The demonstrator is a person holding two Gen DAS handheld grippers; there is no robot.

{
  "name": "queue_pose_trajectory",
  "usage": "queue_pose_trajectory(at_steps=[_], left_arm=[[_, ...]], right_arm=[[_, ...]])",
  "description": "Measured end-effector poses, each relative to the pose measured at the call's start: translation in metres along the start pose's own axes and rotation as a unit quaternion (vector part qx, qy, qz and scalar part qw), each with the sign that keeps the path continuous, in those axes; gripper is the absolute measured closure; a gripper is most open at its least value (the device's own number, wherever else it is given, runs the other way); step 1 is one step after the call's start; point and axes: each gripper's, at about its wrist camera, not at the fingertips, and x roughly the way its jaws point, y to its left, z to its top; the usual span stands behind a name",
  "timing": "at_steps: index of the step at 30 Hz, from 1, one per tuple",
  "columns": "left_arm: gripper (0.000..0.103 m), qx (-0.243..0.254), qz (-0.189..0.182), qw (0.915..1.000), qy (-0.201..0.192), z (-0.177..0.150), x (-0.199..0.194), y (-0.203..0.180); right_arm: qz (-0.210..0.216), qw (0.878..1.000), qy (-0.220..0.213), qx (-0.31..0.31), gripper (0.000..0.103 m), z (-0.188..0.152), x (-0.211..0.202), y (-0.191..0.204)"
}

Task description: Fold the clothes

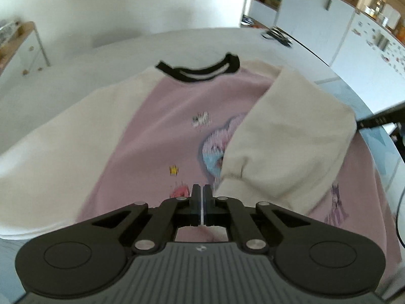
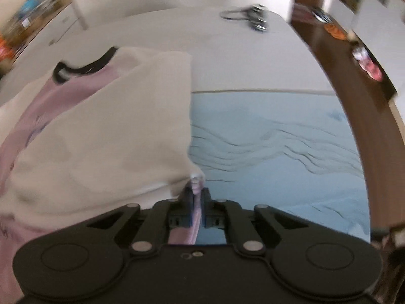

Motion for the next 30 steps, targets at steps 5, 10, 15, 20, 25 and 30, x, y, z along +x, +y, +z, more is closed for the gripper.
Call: queue_pose_trajectory(at_steps=[5,10,15,20,25,30], left_arm=[[0.102,-0.013,-0.016,0.9997,0.012,-0.010,-0.001,0.017],[0.099,-0.018,-0.031,0.9991,0.024,-0.013,-0.005,0.034],[0.039,-0.032,-0.101,0.9939,0.031,-0.010,-0.007,0.037],[0.028,-0.036,-0.128,0.9900,0.048,0.003,0.014,0.019],[0.041,-0.024,-0.117,0.9904,0.070,0.004,0.036,0.006],[0.091,-0.025,-0.092,0.9930,0.069,0.006,0.032,-0.002]], right_arm=[[-0.051,0.999,0.008,-0.019,0.000,-0.004,-0.005,-0.015],[-0.048,0.998,0.038,-0.030,0.000,-0.002,-0.014,-0.033],[-0.018,0.995,0.020,-0.097,0.000,0.002,-0.054,-0.016],[0.021,0.991,0.013,-0.129,0.000,-0.005,-0.067,0.005],[0.069,0.987,0.046,-0.140,0.000,-0.020,-0.052,0.031],[0.082,0.985,0.070,-0.138,0.000,-0.034,-0.037,0.041]])
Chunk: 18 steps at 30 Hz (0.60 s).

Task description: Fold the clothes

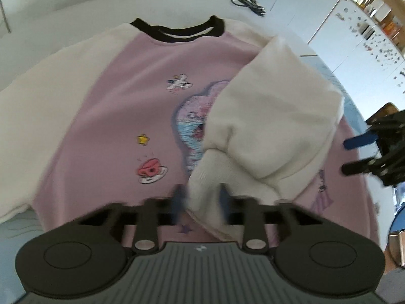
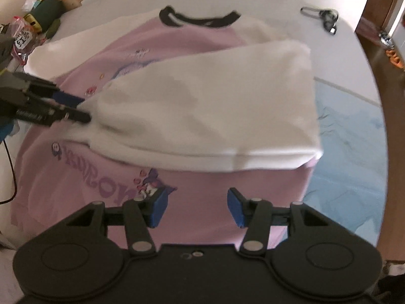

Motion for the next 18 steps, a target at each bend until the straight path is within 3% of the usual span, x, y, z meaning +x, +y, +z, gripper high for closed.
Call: queue_pose_trajectory(at_steps=[6,12,14,18], left_arm=[[0.093,0.001,0.021,0.9982,-0.056,0.008,-0.022,0.000],[0.093,-0.019,0.057,0.9870,-0.149,0.047,-0.075,0.044],[0.093,-0.019,0.072,0.9861,-0.149,0.055,-0.077,0.059],[0.093,-0.016,0.053,0.9959,-0.071,0.050,-0.045,0.073]], right_arm=[[-0.003,1.000,0.021,0.008,0.000,-0.009,0.016,0.004],[0.001,1.000,0.019,0.014,0.000,-0.010,0.013,0.004],[0.001,1.000,0.020,0.014,0.000,-0.010,0.012,0.005],[-0.003,1.000,0.017,0.014,0.000,-0.008,0.006,0.000]])
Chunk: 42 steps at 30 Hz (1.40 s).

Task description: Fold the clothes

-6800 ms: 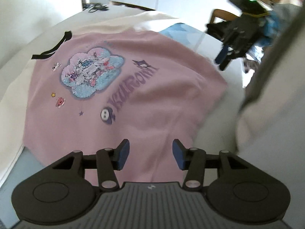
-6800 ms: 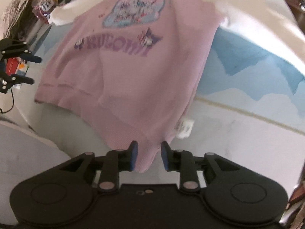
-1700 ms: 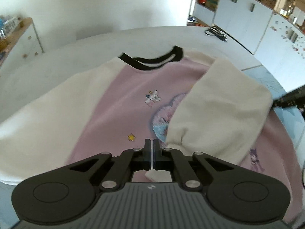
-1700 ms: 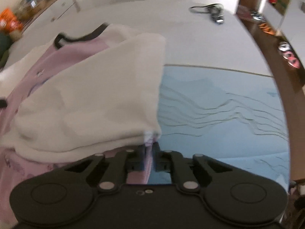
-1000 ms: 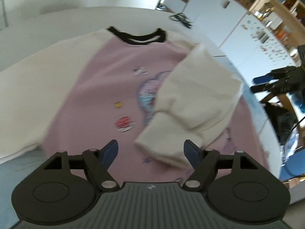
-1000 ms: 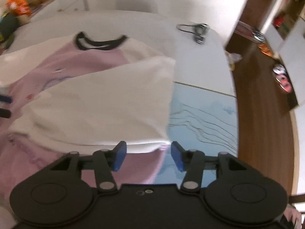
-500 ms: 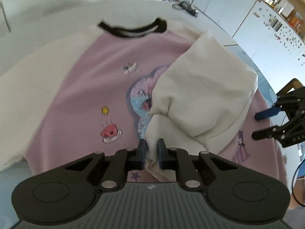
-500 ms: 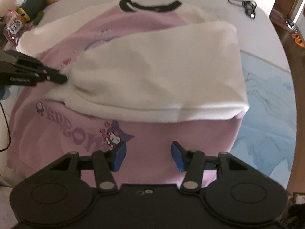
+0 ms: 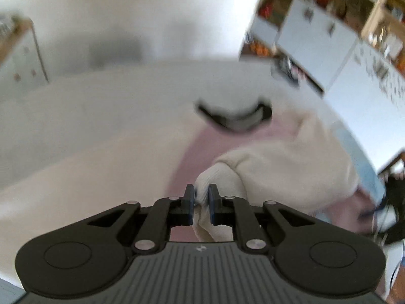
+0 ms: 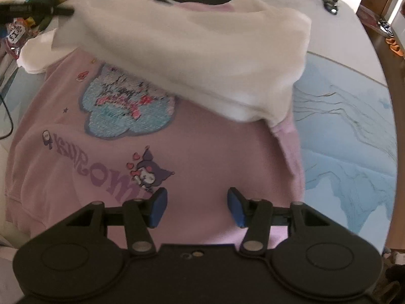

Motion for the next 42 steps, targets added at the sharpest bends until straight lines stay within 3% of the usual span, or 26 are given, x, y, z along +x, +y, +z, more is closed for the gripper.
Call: queue_pose_trajectory(at_steps=[5,8,11,17,19,22,27,32,36,38,42], left_arm=[[0.093,-0.010,-0.003,0.9992,0.039,-0.018,0.028,0.003],[0.093,-0.008,-0.001,0.9990,0.044,-0.020,0.033,0.004],[0.093,-0.005,0.002,0.9989,0.046,-0.019,0.032,0.004],[0.093,0.003,0.008,0.9991,0.042,-0.019,0.030,0.002],[0.093,0.002,0.006,0.9992,0.039,-0.019,0.030,0.004],[0.093,0.006,-0.010,0.9994,0.034,-0.017,0.025,0.004],[0.093,0.048,-0.067,0.9963,0.025,-0.011,0.017,-0.009],[0.090,0.075,-0.037,0.9959,0.036,-0.002,0.039,-0.014],[0.086,0.094,-0.024,0.9945,0.040,0.002,0.033,-0.018],[0.074,0.104,-0.024,0.9941,0.022,0.002,0.015,-0.015],[0.072,0.095,-0.077,0.9925,-0.007,0.002,-0.017,-0.014]], right_arm=[[0.000,0.997,-0.080,0.012,0.000,0.025,-0.052,-0.031],[-0.046,0.993,-0.105,0.024,0.000,0.055,-0.067,-0.054],[-0.076,0.989,-0.112,0.058,0.000,0.089,-0.052,-0.077],[-0.032,0.967,-0.130,0.218,0.000,0.120,0.009,-0.110],[-0.012,0.962,-0.128,0.239,0.000,0.121,0.025,-0.108],[-0.024,0.967,-0.134,0.214,0.000,0.120,0.029,-0.102],[-0.074,0.972,-0.168,0.149,0.000,0.115,-0.005,-0.101],[-0.073,0.972,-0.126,0.185,0.000,0.121,0.021,-0.135],[-0.094,0.976,-0.110,0.163,0.000,0.124,0.031,-0.125],[-0.106,0.977,-0.117,0.146,0.000,0.121,0.021,-0.122],[-0.080,0.980,-0.141,0.119,0.000,0.109,-0.011,-0.113]])
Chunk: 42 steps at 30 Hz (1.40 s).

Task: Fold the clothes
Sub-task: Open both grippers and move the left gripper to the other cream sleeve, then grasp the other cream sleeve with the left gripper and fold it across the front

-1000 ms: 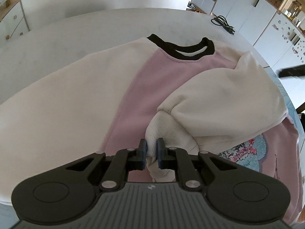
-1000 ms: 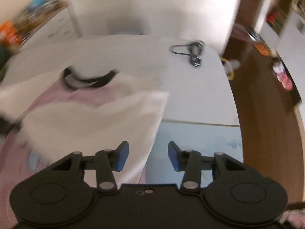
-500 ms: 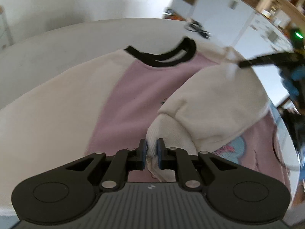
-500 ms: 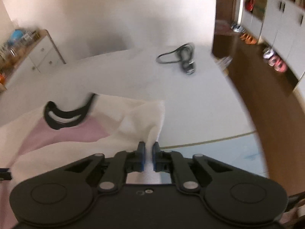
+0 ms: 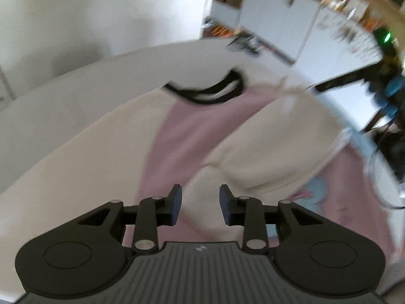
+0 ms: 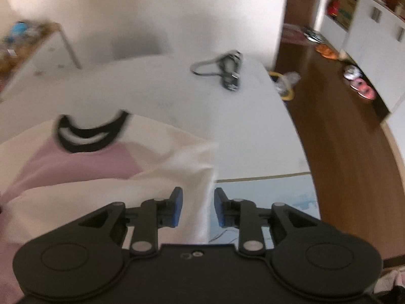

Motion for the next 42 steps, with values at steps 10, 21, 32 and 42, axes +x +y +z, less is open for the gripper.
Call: queue_pose_trajectory(at_steps=[10,21,32,42], left_arm=[[0.083,-0.025,-0.001,0.9983,0.053,-0.020,0.044,-0.010],[0.043,-0.187,0.110,0.9762,0.007,-0.056,-0.038,0.071],[0.028,-0.404,0.264,0.8751,-0.037,-0.119,-0.110,0.216],[0.053,-0.388,0.308,0.8683,-0.024,-0.113,-0.078,0.237]], right_arm=[[0.030,0.994,0.079,-0.062,0.000,-0.056,0.010,0.037],[0.037,0.995,0.077,-0.057,0.000,-0.066,0.025,0.039],[0.041,0.993,0.080,-0.072,0.000,-0.077,0.017,0.059],[0.029,0.994,0.085,-0.061,0.000,-0.075,0.019,0.063]])
